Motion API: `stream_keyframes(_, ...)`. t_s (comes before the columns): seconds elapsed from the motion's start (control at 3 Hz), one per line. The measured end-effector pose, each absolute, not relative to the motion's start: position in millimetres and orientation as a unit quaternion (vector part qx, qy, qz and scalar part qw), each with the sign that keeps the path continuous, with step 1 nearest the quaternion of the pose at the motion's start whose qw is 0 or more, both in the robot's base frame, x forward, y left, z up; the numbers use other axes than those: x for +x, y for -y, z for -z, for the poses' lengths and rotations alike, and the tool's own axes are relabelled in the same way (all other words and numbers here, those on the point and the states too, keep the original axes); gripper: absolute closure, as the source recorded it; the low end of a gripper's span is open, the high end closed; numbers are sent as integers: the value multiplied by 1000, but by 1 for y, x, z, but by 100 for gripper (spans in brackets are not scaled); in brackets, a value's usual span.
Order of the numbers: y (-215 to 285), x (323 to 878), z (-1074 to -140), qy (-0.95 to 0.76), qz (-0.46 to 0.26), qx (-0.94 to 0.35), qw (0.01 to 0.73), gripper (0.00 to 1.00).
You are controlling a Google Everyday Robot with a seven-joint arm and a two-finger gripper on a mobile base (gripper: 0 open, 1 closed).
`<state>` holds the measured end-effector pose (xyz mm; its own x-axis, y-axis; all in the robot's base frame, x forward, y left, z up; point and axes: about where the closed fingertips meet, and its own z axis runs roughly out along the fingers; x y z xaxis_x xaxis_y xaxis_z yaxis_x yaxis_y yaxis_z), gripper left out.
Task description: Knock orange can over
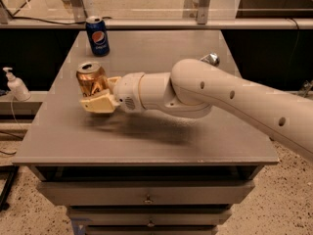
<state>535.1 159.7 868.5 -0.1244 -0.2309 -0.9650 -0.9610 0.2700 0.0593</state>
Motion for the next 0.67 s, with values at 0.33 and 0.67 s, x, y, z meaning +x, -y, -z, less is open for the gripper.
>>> stream_keyframes(0.33, -149, 536, -896, -645, -354, -502, 455, 100)
stream_keyframes(0.67, -138, 533, -924, -648, -306, -559, 417, 100)
